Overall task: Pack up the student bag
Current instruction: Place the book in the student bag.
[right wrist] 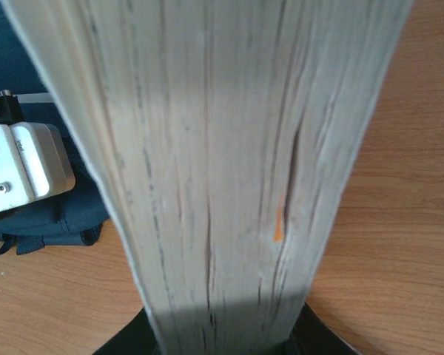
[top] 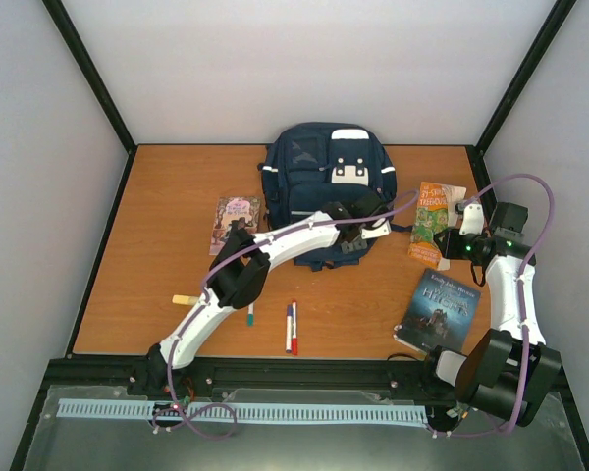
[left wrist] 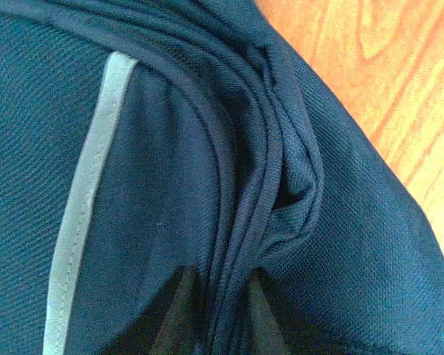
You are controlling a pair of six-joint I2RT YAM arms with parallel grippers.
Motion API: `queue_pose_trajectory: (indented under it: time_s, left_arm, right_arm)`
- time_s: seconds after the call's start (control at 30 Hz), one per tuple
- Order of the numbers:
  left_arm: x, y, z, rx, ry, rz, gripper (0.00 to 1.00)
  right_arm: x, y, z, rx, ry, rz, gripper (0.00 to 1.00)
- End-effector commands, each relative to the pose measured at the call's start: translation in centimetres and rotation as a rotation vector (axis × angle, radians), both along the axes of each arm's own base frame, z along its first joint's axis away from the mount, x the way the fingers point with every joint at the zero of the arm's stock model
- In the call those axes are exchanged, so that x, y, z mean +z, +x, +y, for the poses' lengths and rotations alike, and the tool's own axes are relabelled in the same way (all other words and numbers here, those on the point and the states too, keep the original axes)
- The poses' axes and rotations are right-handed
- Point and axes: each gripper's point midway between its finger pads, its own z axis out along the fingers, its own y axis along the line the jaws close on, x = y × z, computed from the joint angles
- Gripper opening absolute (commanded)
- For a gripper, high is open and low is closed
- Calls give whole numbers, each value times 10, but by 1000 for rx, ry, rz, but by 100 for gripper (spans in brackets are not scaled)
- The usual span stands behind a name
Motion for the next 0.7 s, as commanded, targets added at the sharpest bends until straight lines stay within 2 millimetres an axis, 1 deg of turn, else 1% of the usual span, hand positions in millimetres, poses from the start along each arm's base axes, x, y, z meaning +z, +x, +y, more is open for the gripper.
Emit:
queue_pose_trajectory:
  time_s: [0.0,0.07,0.17,0.27,0.33,0.37,0.43,0.47,0.57,0.67]
  left_arm:
    - [6,12,5,37,23,-48,12]
    - [22,13,3,48,-8,-63,2]
    - [55,16,0,71,-81,-101,1]
    - [90,18,-1,95,-145,-143,1]
    - [114,19,0,109,-181,-167,1]
    - [125,19,2,114,-197,-177,1]
    - [150,17,4,122,-237,-199,1]
    - [160,16,5,126,-254,-208,1]
    - [191,14,7,131,-308,-237,1]
    - [215,14,11,150,-338,-268,1]
  right_arm:
    - [13,7,2,24,8,-67,3]
    - [13,8,2,18,20,-60,3]
    - [13,10,-2,-18,33,-33,3]
    - [27,12,3,-14,88,-38,3]
    - [39,12,10,1,132,-43,3]
    - [43,8,15,9,166,-24,3]
    - [56,1,29,51,244,2,3]
    - [68,-2,38,82,296,0,3]
    - [88,-17,56,128,401,27,3]
    - [95,-30,68,149,490,89,3]
